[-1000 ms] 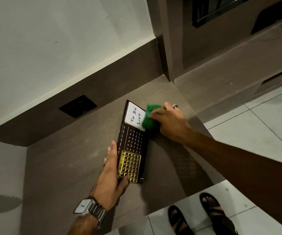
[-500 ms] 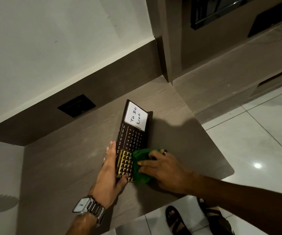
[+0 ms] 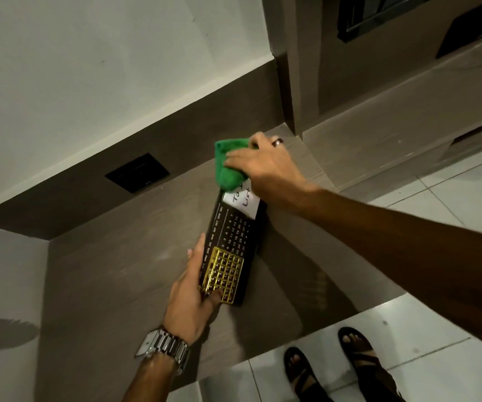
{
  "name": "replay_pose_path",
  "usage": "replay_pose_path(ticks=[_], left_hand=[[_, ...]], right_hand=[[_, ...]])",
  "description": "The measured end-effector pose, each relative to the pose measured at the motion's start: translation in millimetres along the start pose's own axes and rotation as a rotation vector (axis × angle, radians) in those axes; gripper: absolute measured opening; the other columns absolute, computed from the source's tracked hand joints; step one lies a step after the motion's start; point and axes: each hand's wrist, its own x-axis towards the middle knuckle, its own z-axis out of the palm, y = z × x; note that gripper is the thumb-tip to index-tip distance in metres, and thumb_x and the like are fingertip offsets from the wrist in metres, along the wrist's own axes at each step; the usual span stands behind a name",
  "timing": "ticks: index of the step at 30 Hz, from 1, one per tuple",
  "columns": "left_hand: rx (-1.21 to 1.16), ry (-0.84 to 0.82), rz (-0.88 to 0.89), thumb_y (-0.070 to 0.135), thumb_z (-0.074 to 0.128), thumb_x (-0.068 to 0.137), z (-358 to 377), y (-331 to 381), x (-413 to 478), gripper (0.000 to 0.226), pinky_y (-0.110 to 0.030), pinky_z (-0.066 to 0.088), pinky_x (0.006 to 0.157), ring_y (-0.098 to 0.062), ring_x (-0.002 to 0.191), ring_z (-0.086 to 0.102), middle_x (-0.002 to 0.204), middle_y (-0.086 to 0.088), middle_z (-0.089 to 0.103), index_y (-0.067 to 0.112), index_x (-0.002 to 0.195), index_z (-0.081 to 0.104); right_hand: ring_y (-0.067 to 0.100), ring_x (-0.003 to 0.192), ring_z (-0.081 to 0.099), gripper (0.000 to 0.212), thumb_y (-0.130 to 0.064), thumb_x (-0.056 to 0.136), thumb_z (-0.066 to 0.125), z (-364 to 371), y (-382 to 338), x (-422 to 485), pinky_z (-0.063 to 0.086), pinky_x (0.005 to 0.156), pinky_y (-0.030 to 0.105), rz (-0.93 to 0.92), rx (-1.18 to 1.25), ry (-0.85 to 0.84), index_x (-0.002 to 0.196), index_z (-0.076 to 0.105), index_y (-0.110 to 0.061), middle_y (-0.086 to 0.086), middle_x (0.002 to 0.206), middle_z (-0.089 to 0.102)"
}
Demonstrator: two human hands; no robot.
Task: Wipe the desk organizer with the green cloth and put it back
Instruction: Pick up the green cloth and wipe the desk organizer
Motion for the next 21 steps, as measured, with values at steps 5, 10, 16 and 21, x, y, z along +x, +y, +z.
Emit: replay_pose_path(ticks=[5,10,16,21], left_hand=[[-0.047,0.05,0.034,0.003,0.07,0.078,2,-3,1,0.098,-0.043,0.051,0.092,-0.017,0.113,0.059,0.139,-0.008,0.05,0.051,0.14,0.01],[-0.111,0.168,-0.036,0.005,0.072,0.076,3,-17,-9,0.088,-0.014,0.048,0.078,-0.008,0.102,0.057,0.122,0.011,0.051,0.041,0.141,0.023],[-0.168,0.235,-0.064,0.011,0.068,0.081,10,-16,-14,0.063,-0.033,0.045,0.091,-0.007,0.109,0.053,0.118,0.012,0.055,0.024,0.137,0.041],[-0.055,0.27,-0.048,-0.003,0.069,0.079,10,-20,-13,0.034,0.0,0.039,0.056,0.009,0.057,0.055,0.07,0.017,0.056,0.027,0.078,0.053]], right_hand=[[0.032,0.11,0.053,0.038,-0.02,0.075,0.065,21,-52,-29,0.047,0.083,0.049,-0.226,-0.063,-0.044,0.112,0.067,-0.023,0.006,0.117,0.065],[0.028,0.12,0.043,0.052,-0.019,0.073,0.069,16,-57,-39,0.039,0.092,0.048,-0.251,-0.027,-0.19,0.123,0.059,-0.029,-0.006,0.13,0.06],[0.022,0.114,0.046,0.041,-0.026,0.082,0.067,2,-53,-14,0.04,0.089,0.043,-0.027,-0.044,-0.127,0.122,0.055,-0.025,-0.001,0.124,0.061],[0.034,0.113,0.047,0.042,-0.016,0.073,0.059,30,-112,-86,0.049,0.079,0.049,-0.298,0.118,-0.143,0.115,0.061,-0.015,0.009,0.131,0.057]])
